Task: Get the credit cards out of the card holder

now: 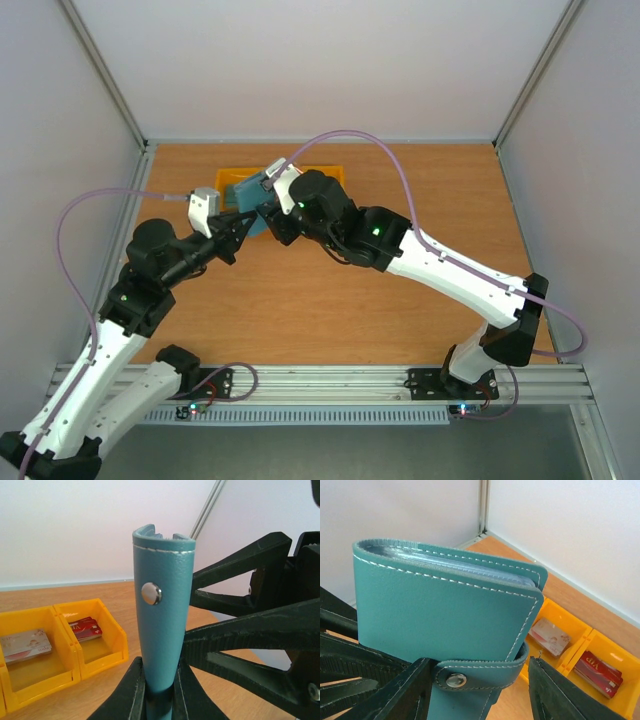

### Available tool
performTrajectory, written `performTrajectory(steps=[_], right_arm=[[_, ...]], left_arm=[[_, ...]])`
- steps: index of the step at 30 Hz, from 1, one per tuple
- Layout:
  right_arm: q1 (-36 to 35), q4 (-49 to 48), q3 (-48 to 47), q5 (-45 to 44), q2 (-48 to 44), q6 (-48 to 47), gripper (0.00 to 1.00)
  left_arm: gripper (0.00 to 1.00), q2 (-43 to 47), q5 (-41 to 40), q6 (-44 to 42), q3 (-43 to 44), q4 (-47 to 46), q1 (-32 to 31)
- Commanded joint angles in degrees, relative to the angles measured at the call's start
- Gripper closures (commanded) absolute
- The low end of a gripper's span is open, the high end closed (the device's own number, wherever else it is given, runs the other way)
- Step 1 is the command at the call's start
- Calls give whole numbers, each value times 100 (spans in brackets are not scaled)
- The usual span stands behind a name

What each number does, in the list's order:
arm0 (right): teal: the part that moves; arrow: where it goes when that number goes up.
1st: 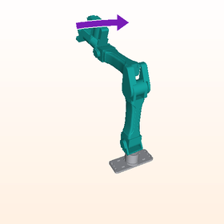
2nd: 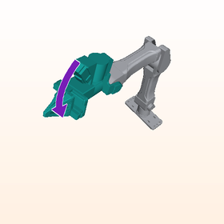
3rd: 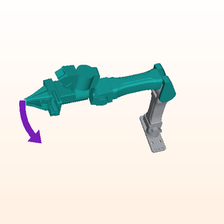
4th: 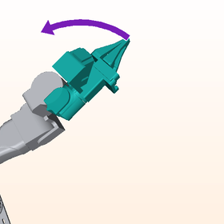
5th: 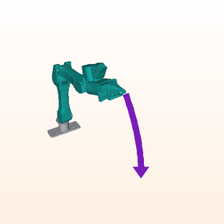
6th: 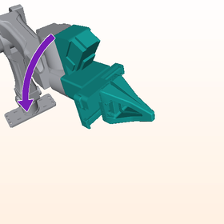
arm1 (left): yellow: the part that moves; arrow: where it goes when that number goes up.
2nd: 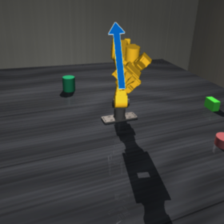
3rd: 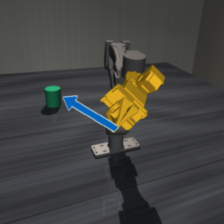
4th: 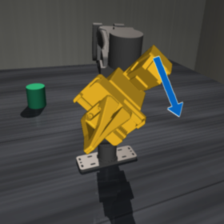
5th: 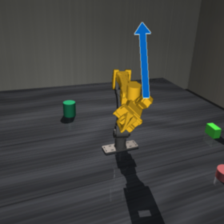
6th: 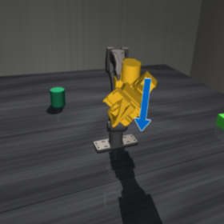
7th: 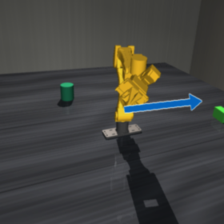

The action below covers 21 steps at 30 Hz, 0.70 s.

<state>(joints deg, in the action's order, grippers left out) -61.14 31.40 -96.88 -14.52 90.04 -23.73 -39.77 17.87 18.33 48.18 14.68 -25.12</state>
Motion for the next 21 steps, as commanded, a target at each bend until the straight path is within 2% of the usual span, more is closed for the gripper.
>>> performTrajectory(steps=[1,14,17,18,21], right_arm=[[-20,-178,-217,-280,42,-158,47],[-20,102,-114,-405,392,87,50],[6,97,-70,-511,446,105,56],[23,102,-45,-684,476,98,61],[49,96,-3,-846,505,89,64]], left_arm=[[100,50,498,-140,90,-360,-89],[100,56,451,-180,130,-692,-89],[100,70,398,-213,122,-696,-89],[100,87,347,-248,108,-712,-89],[100,131,278,-304,95,-775,-89]])
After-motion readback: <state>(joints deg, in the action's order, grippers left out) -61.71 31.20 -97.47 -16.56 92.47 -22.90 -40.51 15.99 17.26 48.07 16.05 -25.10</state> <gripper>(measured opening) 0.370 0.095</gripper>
